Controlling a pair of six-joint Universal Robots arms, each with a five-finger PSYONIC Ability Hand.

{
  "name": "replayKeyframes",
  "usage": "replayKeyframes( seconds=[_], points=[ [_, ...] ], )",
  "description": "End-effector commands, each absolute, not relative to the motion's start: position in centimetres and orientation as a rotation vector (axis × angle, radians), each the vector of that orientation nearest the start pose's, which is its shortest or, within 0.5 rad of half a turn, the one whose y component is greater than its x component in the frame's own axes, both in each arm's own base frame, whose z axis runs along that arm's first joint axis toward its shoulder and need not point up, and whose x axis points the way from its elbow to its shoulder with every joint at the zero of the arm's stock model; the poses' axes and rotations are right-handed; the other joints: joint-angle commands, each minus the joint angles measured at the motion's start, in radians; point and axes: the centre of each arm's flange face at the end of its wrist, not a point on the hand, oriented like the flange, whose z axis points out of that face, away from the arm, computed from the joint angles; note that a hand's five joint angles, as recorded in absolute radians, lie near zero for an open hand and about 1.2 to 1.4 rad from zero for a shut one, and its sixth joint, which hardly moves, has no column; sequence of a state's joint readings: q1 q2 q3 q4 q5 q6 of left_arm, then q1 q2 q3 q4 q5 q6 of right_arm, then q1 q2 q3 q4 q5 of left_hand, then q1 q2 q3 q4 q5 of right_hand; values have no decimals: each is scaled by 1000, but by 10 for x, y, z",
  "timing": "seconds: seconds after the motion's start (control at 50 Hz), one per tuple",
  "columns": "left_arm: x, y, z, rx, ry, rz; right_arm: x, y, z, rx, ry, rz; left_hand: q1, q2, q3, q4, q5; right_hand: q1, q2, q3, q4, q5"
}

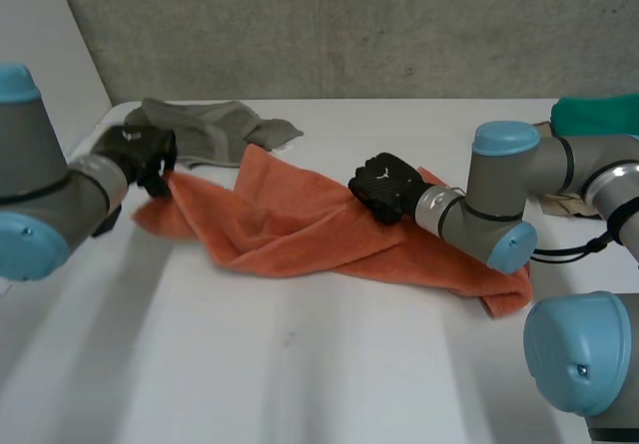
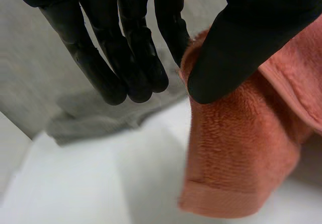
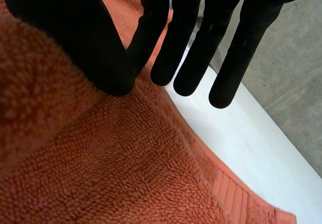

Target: Fold the laundry.

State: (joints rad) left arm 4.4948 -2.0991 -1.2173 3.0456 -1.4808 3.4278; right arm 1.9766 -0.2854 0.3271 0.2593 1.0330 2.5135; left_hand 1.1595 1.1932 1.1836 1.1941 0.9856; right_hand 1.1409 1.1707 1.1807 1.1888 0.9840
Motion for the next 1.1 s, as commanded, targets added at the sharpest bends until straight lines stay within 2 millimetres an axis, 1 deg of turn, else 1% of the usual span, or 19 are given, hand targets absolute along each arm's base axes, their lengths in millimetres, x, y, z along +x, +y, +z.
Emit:
replayKeyframes(
  seconds=[0.02,0.04,0.12,0.14,0.16,0.22,0.28,0.34,0.44,0.46,0.48,0.54,0.6,0.74,0.9,1.0,1.04,1.08,1.1],
  points=[
    [-224,-382,269,617,2232,-2108,355,-407,121,-1447,1721,-1886,237,203,213,202,236,255,226,216,207,238],
    [-225,-385,276,609,2204,-2137,354,-413,130,-1431,1711,-1943,237,203,213,202,236,255,226,216,207,238],
    [-235,-396,318,587,2017,-2313,343,-441,204,-1239,1618,-2326,237,203,213,202,236,255,226,216,207,238],
    [-240,-400,337,570,1927,-2390,337,-446,240,-1120,1564,-2446,237,203,213,202,236,255,226,216,207,238],
    [-240,-401,349,551,1872,-2433,333,-447,255,-1061,1550,-2484,237,203,213,202,236,255,226,216,207,238],
    [-239,-404,382,471,1717,-2550,315,-435,309,-903,1556,-2496,237,203,213,202,236,255,226,216,207,238],
    [-241,-403,394,461,1659,-2584,296,-411,330,-897,1675,-2344,237,203,213,202,236,255,226,216,207,238],
    [-242,-402,387,488,1702,-2559,284,-389,315,-972,1818,-2140,237,203,213,202,236,255,226,216,207,238],
    [-244,-400,352,573,1864,-2452,270,-334,260,-1228,1926,-1755,237,203,213,202,236,255,226,216,207,238],
    [-244,-398,350,582,1875,-2445,268,-330,252,-1250,1942,-1735,237,203,213,202,236,162,132,122,114,144],
    [-245,-391,349,601,1894,-2437,267,-329,243,-1274,1969,-1739,237,203,213,202,236,-228,-258,-268,-276,-246],
    [-252,-371,353,661,1913,-2445,270,-339,232,-1260,2015,-1814,237,203,213,202,236,-689,-719,-729,-737,-706],
    [-257,-352,360,695,1916,-2458,276,-351,234,-1222,2006,-1890,237,203,213,202,236,-772,-802,-812,-820,-790],
    [-251,-295,385,768,1872,-2481,325,-359,227,-1244,1786,-1832,237,203,213,202,236,-796,-826,-836,-844,-814],
    [-237,-239,418,846,1716,-2593,379,-342,178,-1337,1706,-1633,237,203,213,202,236,-855,-884,-895,-903,-872],
    [-230,-216,424,903,1674,-2633,407,-329,138,-1373,1687,-1580,237,203,213,202,236,-855,-885,-895,-903,-872],
    [-227,-212,423,908,1669,-2632,415,-329,126,-1373,1695,-1603,237,203,213,202,236,-712,-742,-752,-760,-729],
    [-225,-212,421,910,1668,-2627,418,-333,123,-1361,1705,-1660,237,203,213,202,236,-352,-382,-392,-400,-370],
    [-221,-214,420,898,1668,-2619,420,-342,125,-1328,1722,-1756,237,203,213,202,236,121,91,81,73,103]
  ],
)
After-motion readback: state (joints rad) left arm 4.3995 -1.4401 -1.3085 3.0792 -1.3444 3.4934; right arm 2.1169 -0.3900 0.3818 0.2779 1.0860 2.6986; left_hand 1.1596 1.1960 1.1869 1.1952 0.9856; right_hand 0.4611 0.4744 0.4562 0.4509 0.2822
